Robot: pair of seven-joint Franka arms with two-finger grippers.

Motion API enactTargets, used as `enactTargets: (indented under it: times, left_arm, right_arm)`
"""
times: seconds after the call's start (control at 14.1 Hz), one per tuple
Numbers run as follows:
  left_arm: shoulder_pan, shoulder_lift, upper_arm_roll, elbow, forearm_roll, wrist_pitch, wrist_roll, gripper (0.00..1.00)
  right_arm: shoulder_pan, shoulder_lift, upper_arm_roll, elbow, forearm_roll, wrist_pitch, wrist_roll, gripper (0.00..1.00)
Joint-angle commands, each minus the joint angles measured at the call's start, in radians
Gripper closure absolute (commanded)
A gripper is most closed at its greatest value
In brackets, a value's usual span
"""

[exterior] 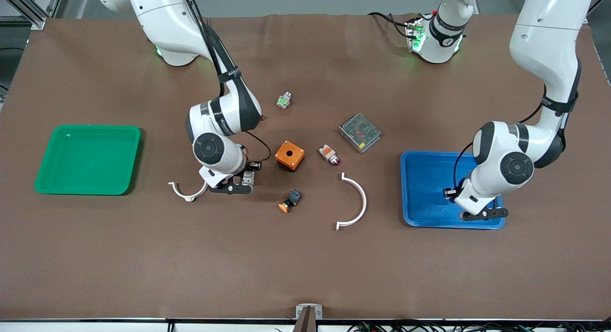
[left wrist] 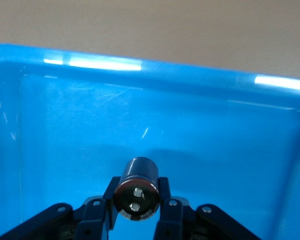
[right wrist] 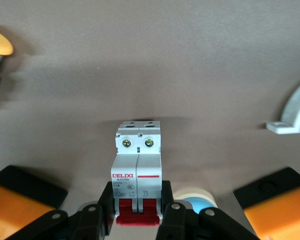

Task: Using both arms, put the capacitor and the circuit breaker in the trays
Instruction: 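Release the capacitor in the blue tray while the right gripper carries the breaker, then lower the breaker into the green tray and open the right gripper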

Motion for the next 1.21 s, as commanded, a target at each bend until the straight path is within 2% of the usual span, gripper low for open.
enactTargets:
  times: [0.0, 0.07, 0.14, 0.21, 0.28, 0.43, 0.57, 0.78, 1.13]
  left_arm:
    - [0.023, -0.016, -0.012, -0.057, 0.020, 0.042, 0.018, 0.90]
    - [0.023, -0.016, -0.012, -0.065, 0.020, 0.042, 0.018, 0.81]
    - [0.023, -0.016, -0.012, -0.068, 0.020, 0.042, 0.018, 0.64]
    - [0.022, -0.015, -0.012, -0.068, 0.020, 0.043, 0.020, 0.36]
    - [0.022, -0.022, -0.012, -0.066, 0.020, 0.040, 0.020, 0.00]
    - [0.020, -0.068, -0.017, -0.062, 0.020, 0.028, 0.016, 0.00]
    - [0.022, -0.149, -0.019, -0.052, 0.020, 0.025, 0.016, 0.00]
    - [0.020, -0.275, -0.019, 0.001, 0.020, -0.071, 0.016, 0.00]
    - [0.016, -0.417, -0.035, 0.188, 0.014, -0.403, 0.027, 0.00]
  right_arm:
    - [-0.051, -0.143, -0.044, 0.028, 0.013, -0.189, -0.029, 0.86]
    - [-0.069, -0.180, -0.089, 0.073, 0.007, -0.302, -0.068, 0.86]
    - [-0.080, -0.200, -0.141, 0.119, -0.012, -0.404, -0.122, 0.86]
    - [-0.082, -0.212, -0.208, 0.163, -0.039, -0.494, -0.175, 0.86]
    - [-0.080, -0.221, -0.282, 0.199, -0.086, -0.567, -0.241, 0.86]
    - [-0.082, -0.248, -0.398, 0.202, -0.159, -0.609, -0.370, 0.86]
    - [-0.111, -0.239, -0.524, 0.196, -0.173, -0.604, -0.537, 0.86]
    - [-0.268, -0.196, -0.540, 0.158, -0.173, -0.546, -0.634, 0.86]
    - [-0.413, -0.140, -0.535, -0.020, -0.170, -0.243, -0.854, 0.86]
